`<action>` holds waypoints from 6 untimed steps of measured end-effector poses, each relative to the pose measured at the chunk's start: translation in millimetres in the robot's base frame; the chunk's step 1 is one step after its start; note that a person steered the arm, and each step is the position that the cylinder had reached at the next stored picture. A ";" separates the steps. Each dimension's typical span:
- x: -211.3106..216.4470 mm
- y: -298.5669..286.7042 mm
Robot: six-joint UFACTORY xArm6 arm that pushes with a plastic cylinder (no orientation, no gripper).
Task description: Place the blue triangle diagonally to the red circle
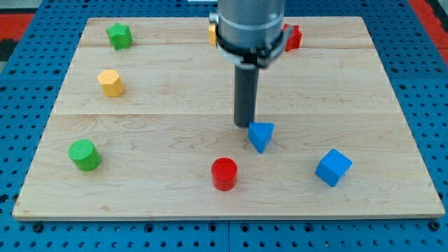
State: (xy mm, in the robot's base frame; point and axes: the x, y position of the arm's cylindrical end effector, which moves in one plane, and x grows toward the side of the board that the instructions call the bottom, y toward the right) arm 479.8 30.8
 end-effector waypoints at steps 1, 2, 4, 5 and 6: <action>2.2 2.0; -42.3 43.7; 58.6 41.0; 69.8 10.7; 46.1 46.1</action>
